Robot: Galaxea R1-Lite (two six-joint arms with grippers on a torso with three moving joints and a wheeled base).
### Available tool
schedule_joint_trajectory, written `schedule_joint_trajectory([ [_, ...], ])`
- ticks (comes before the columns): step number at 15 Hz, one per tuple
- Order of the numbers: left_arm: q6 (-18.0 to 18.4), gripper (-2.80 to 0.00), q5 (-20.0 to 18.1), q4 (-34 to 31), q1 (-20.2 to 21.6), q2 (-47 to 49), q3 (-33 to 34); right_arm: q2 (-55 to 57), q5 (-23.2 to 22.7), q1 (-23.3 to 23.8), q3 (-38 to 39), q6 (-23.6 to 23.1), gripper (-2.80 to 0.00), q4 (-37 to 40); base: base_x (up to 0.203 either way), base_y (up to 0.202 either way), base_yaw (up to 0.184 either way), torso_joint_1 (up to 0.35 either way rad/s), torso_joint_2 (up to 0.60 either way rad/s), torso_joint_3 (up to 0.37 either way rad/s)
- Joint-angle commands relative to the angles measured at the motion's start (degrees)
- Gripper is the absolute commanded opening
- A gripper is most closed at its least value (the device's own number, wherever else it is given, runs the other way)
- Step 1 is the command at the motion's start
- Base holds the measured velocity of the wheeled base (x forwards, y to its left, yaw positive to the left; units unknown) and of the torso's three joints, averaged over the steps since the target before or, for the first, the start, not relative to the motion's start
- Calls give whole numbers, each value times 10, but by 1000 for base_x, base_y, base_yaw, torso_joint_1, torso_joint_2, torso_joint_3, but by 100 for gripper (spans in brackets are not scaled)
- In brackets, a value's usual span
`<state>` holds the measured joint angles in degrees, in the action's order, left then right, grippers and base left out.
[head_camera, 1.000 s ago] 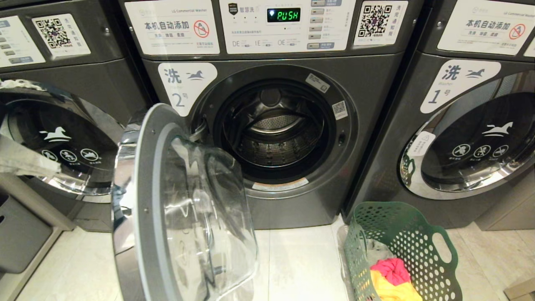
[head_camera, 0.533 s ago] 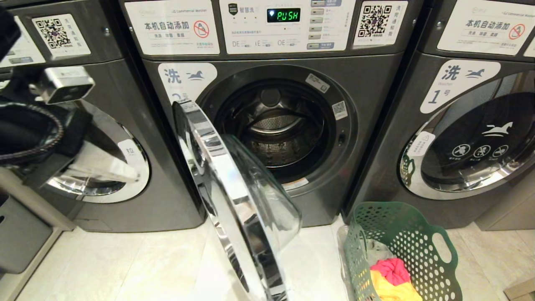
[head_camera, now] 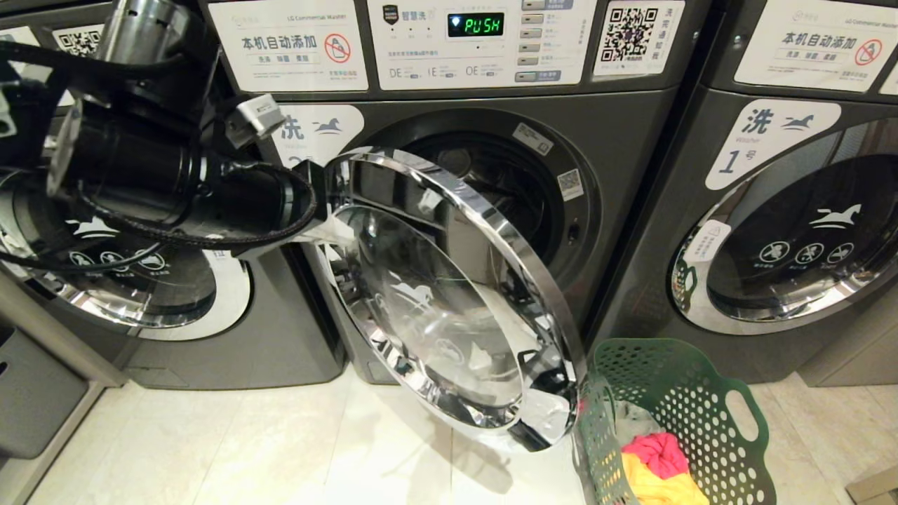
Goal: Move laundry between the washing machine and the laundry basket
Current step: Close the washing machine door with the left hand, then press the washing machine door tightly with the right hand
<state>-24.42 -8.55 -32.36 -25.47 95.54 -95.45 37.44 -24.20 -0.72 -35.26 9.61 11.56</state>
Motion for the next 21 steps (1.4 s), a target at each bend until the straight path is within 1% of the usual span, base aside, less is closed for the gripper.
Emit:
schedule_joint_trajectory([
  [1, -25, -280, 35, 26, -3, -7, -1, 190, -62, -5, -60, 41, -280, 6, 0, 0, 0, 0, 0, 0],
  [3, -60, -280, 81, 28, -3, -40, -1, 284, -129, -7, -85, 67, -280, 10, 0, 0, 0, 0, 0, 0],
  [4, -72, -280, 106, 29, -2, -49, -1, 328, -159, -10, -97, 73, -280, 10, 0, 0, 0, 0, 0, 0],
  [5, -74, -280, 133, 28, 0, -60, -3, 372, -183, -17, -111, 78, -280, 11, 0, 0, 0, 0, 0, 0],
  [7, -75, -280, 166, 29, 2, -82, -6, 449, -205, -32, -138, 81, -280, 12, 0, 0, 0, 0, 0, 0],
  [9, -74, -280, 191, 28, 2, -101, -19, 519, -211, -43, -162, 81, -280, 8, 0, 0, 0, 0, 0, 0],
  [10, -73, -280, 200, 28, 3, -104, -30, 554, -204, -46, -172, 75, -280, -5, 0, 0, 0, 0, 0, 0],
  [11, -72, -280, 204, 28, 3, -105, -43, 589, -185, -48, -178, 67, -280, -28, 0, 0, 0, 0, 0, 0],
  [13, -71, -280, 205, 24, 3, -106, -67, 658, -144, -49, -191, 57, -280, -101, 0, 0, 0, 0, 0, 0],
  [15, -71, -280, 205, 23, 4, -106, -72, 694, -130, -53, -206, 50, -280, -132, 0, 0, 0, 0, 0, 0],
  [17, -67, -280, 205, 23, 5, -106, -73, 719, -130, -65, -226, 54, -280, -134, 0, 0, 0, 0, 0, 0],
  [18, -67, -280, 205, 23, 5, -106, -73, 723, -141, -69, -230, 55, -280, -133, 0, 0, 0, 0, 0, 0],
  [19, -66, -280, 205, 23, 5, -104, -73, 724, -163, -75, -230, 59, -280, -132, 0, 0, 0, 0, 0, 0],
  [21, -67, -280, 206, 22, 5, -102, -70, 735, -170, -90, -231, 60, -280, -135, 0, 0, 0, 0, 0, 0],
])
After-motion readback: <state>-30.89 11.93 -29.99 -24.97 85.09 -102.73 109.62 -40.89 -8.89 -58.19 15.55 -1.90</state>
